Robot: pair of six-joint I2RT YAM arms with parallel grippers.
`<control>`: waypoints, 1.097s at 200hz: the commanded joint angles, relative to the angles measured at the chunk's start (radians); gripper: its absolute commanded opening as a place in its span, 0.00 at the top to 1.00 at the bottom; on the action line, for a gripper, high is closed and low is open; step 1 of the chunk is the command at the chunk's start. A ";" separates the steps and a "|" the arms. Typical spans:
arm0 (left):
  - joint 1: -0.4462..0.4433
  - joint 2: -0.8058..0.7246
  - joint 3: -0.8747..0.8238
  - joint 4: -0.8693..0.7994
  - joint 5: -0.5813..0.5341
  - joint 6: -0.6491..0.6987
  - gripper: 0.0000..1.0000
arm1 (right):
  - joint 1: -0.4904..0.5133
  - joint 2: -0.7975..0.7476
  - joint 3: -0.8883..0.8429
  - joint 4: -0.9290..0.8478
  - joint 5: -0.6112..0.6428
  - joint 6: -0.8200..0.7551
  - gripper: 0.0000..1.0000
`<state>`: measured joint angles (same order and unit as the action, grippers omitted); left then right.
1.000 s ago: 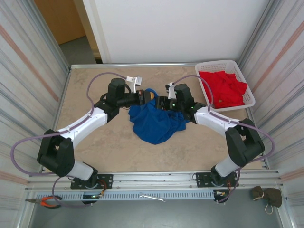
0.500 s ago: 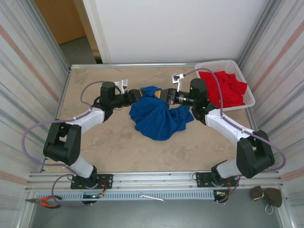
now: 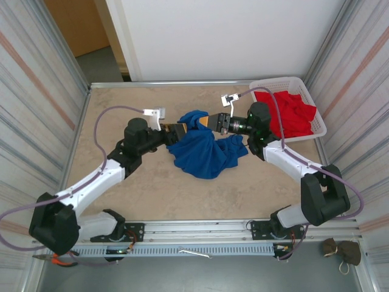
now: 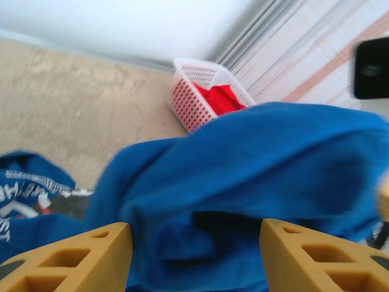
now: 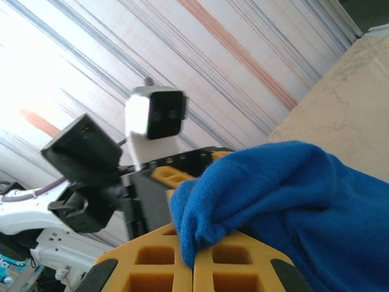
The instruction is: Fold the inside-out t-shirt
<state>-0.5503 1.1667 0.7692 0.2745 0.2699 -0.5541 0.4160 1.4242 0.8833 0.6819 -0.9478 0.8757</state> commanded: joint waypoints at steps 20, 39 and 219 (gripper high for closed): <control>-0.046 -0.012 0.034 0.010 -0.059 0.153 0.44 | -0.011 0.011 0.005 0.054 -0.011 0.029 1.00; -0.050 0.012 0.058 0.027 -0.019 0.152 0.43 | -0.013 0.012 0.001 0.050 -0.004 0.029 1.00; -0.058 0.169 0.222 0.059 0.011 0.114 1.00 | -0.020 0.002 0.002 -0.030 0.017 -0.006 1.00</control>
<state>-0.6231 1.3277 0.9421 0.3183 0.2642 -0.4324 0.4095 1.4342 0.8833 0.6758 -0.9390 0.8867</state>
